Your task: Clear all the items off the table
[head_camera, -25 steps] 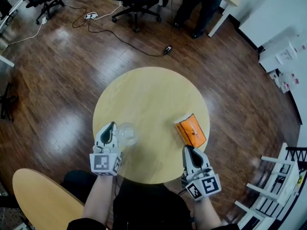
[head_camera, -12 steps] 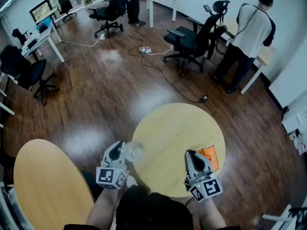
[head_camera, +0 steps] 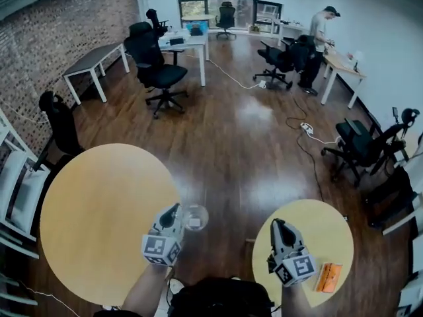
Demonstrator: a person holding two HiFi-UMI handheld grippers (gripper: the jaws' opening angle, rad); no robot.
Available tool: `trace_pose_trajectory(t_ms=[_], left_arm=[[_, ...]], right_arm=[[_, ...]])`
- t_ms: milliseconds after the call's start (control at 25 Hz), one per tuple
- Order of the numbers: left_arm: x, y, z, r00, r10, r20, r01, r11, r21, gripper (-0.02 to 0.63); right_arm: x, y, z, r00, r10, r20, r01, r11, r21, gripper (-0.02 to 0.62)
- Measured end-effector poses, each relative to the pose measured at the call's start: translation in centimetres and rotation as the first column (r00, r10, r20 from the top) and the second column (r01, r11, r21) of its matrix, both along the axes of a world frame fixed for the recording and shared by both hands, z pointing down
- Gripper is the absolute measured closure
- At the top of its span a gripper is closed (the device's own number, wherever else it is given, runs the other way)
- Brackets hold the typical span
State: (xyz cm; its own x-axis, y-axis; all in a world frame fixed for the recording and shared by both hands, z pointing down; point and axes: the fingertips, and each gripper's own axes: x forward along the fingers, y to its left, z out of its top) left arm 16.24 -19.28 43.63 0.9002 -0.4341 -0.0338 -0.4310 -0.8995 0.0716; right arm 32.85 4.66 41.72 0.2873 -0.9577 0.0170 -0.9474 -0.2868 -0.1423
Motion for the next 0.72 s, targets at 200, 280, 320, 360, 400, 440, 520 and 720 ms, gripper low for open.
trace_pose_trajectory(t_ms=[200, 280, 320, 360, 400, 440, 520, 720], left_arm=[[-13.6, -5.6, -0.7, 0.977, -0.211, -0.014, 0.212, 0.977, 0.010, 0.602], [-18.6, -7.5, -0.2, 0.954, -0.301, -0.013, 0.301, 0.954, -0.007, 0.602], [-20.9, -8.3, 0.1, 0.941, -0.339, -0.012, 0.339, 0.941, -0.016, 0.602], [-23.1, -8.9, 0.5, 0.929, -0.371, -0.012, 0.371, 0.928, -0.027, 0.602], [-25.2, -9.5, 1.0, 0.916, -0.400, -0.012, 0.399, 0.916, -0.037, 0.602], [-27.3, -9.9, 1.5, 0.904, -0.427, -0.013, 0.427, 0.903, -0.044, 0.602], [-31.3, -10.5, 2.3, 0.877, -0.480, -0.006, 0.480, 0.876, -0.043, 0.602], [-41.9, -11.5, 4.0, 0.799, -0.600, 0.049, 0.601, 0.799, -0.020, 0.602]], right_arm=[[-8.3, -10.2, -0.2, 0.976, -0.218, 0.001, 0.218, 0.976, -0.011, 0.591], [-11.7, -13.4, 0.0, 0.955, -0.296, -0.017, 0.295, 0.955, -0.031, 0.591], [-13.3, -14.8, 0.2, 0.942, -0.331, -0.046, 0.329, 0.943, -0.047, 0.591], [-15.0, -16.1, 0.4, 0.928, -0.365, -0.078, 0.360, 0.931, -0.068, 0.591], [-16.7, -17.3, 0.5, 0.913, -0.395, -0.104, 0.387, 0.918, -0.090, 0.591], [-18.3, -18.5, 0.6, 0.898, -0.425, -0.119, 0.414, 0.904, -0.107, 0.591], [-21.0, -20.8, 0.9, 0.871, -0.477, -0.119, 0.463, 0.877, -0.125, 0.591], [-28.5, -27.1, 3.2, 0.812, -0.583, -0.037, 0.571, 0.805, -0.157, 0.591]])
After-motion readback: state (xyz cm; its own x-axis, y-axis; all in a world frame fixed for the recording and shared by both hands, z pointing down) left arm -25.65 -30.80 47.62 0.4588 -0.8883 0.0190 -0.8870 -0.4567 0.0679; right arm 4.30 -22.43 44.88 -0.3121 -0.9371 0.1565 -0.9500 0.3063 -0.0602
